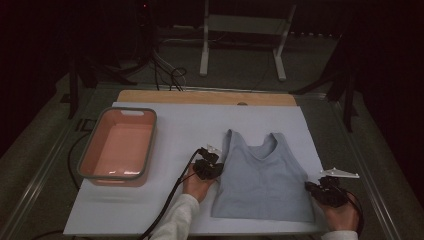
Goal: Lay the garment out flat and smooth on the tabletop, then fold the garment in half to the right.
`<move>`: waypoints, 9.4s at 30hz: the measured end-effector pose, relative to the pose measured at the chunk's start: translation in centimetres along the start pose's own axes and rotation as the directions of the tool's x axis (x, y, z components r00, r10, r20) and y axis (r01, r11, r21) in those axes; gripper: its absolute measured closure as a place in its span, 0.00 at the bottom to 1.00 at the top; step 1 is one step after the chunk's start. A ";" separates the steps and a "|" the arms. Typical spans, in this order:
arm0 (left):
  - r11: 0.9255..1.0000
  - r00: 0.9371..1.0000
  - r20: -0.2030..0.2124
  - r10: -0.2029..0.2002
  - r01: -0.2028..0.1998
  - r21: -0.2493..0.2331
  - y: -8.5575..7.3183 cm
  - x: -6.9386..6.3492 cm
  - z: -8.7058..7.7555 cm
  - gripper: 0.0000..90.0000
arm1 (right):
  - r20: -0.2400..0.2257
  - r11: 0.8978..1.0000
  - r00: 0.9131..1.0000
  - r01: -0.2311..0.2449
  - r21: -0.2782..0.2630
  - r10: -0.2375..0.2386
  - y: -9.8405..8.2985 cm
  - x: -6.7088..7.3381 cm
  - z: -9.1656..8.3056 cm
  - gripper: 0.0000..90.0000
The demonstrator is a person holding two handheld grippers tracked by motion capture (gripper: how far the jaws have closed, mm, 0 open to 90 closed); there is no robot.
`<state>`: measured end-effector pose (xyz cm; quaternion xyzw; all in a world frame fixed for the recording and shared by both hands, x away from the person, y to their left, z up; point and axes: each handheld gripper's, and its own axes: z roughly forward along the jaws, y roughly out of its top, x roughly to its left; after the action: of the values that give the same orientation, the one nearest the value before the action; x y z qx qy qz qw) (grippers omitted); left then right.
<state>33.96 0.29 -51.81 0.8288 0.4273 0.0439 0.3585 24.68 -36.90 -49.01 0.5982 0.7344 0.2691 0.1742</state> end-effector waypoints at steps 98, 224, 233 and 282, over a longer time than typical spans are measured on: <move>0.979 0.982 -0.077 -0.173 0.163 -0.118 -6.8 4.4 -7.7 0.33 | -0.197 0.970 0.979 0.007 -0.243 -0.056 2.3 6.4 1.6 0.14; 0.996 0.958 0.274 0.089 -0.080 -0.044 1.4 -7.4 -2.0 0.68 | -0.189 0.979 0.980 0.029 -0.200 -0.067 2.8 7.1 2.3 0.40; 0.992 0.976 0.201 0.082 -0.061 -0.107 0.9 -5.4 -4.6 0.46 | -0.208 0.977 0.973 0.054 -0.205 -0.098 3.1 8.1 2.4 0.40; 0.992 0.988 0.152 0.037 -0.018 -0.124 -3.7 -2.4 -5.7 0.38 | -0.285 0.971 0.939 0.136 -0.197 -0.190 12.7 15.3 5.7 0.64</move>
<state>27.79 3.08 -49.33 0.8120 0.3835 0.0105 0.4399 34.52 -19.23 -44.81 0.4694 0.7730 0.4054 0.1334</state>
